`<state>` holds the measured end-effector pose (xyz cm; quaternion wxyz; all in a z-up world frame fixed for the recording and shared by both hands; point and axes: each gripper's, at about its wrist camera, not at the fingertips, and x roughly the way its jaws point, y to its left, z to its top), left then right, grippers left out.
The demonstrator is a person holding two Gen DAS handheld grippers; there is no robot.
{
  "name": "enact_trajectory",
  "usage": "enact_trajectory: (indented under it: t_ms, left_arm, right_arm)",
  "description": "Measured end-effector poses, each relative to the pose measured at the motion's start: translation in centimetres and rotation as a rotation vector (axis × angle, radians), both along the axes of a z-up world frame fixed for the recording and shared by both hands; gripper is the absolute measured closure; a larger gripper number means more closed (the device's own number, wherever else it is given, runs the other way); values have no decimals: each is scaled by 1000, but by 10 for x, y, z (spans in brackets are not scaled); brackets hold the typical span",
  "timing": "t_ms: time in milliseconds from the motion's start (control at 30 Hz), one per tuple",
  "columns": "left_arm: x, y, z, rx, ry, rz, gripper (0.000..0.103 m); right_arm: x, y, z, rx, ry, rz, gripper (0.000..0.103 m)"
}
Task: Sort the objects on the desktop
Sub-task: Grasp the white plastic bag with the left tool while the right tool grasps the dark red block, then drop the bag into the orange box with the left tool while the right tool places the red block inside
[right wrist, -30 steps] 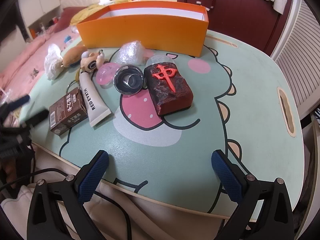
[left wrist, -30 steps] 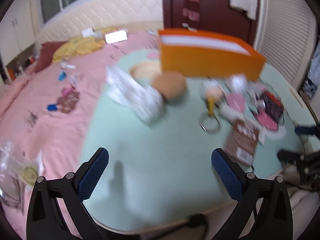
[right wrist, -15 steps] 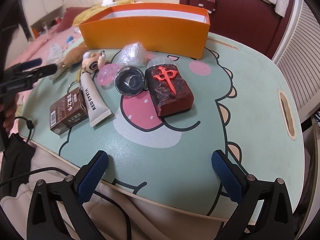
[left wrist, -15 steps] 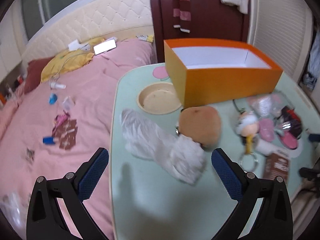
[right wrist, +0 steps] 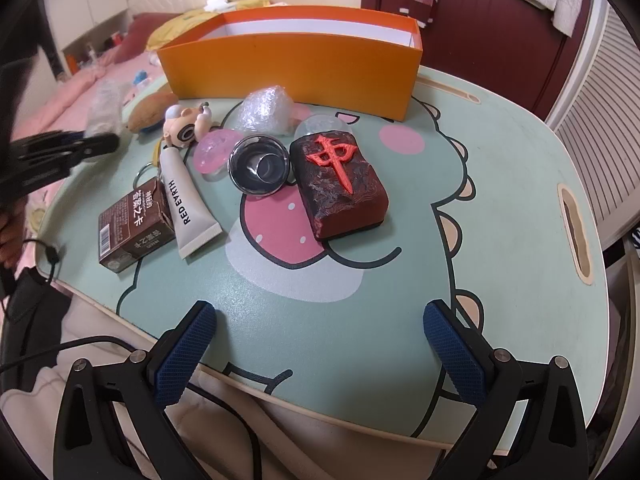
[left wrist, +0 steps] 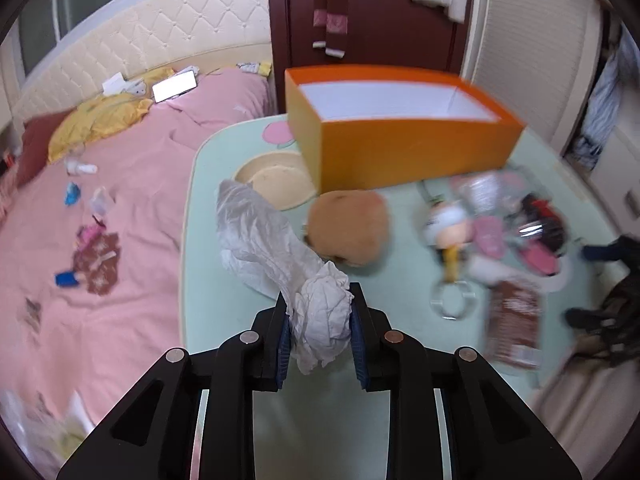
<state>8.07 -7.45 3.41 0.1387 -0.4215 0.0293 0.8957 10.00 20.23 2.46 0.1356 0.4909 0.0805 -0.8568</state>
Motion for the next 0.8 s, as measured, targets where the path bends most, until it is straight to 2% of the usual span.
enact_trajectory:
  t_ms: [33, 133, 233, 367, 433, 533, 633, 700, 733, 767, 800]
  left_arm:
    - [6, 1, 3, 31, -11, 0, 76]
    - [23, 10, 4, 55, -34, 23, 76]
    - [32, 15, -4, 85, -63, 57, 76]
    - [35, 22, -15, 62, -59, 85, 76]
    - [35, 25, -17, 43, -48, 86, 76]
    - [35, 26, -18, 35, -37, 92, 76]
    - [37, 25, -18, 35, -28, 92, 76]
    - [37, 25, -18, 37, -24, 87, 76]
    - [37, 24, -18, 42, -25, 83, 76]
    - [37, 24, -18, 48, -25, 80, 76]
    - [37, 25, -17, 53, -25, 78, 76]
  right_arm:
    - [1, 1, 0, -2, 4, 7, 0]
    - [3, 6, 0, -13, 38, 45, 0]
    - [7, 20, 10, -44, 120, 14, 0]
    - [7, 30, 29, -51, 257, 3, 1]
    - [1, 27, 32, -36, 294, 8, 3]
    - [-18, 22, 26, -69, 245, 28, 17]
    - [-30, 21, 15, -94, 201, 23, 21]
    - [-39, 20, 8, -110, 171, 20, 31]
    - [-41, 19, 6, -110, 170, 22, 38]
    - [-40, 18, 6, -101, 183, 28, 55]
    - [-39, 18, 6, -89, 193, 30, 61]
